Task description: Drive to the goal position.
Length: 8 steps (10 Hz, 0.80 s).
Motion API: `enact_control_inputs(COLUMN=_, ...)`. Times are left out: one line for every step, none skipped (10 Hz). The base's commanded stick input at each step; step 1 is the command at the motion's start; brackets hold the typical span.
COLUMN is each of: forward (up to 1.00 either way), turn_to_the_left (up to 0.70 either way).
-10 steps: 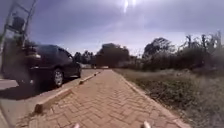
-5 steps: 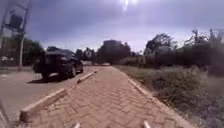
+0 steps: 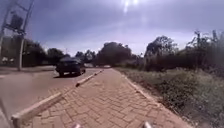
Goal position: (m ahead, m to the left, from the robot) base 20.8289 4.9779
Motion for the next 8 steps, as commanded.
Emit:
enact_control_inputs(forward=0.7, turn_to_the_left=0.0)
enact_control_inputs(forward=0.7, turn_to_the_left=0.0)
enact_control_inputs(forward=0.7, turn_to_the_left=0.0)
enact_control_inputs(forward=0.7, turn_to_the_left=0.0)
enact_control_inputs(forward=0.7, turn_to_the_left=0.0)
enact_control_inputs(forward=0.7, turn_to_the_left=0.0)
enact_control_inputs(forward=0.7, turn_to_the_left=0.0)
enact_control_inputs(forward=0.7, turn_to_the_left=0.0)
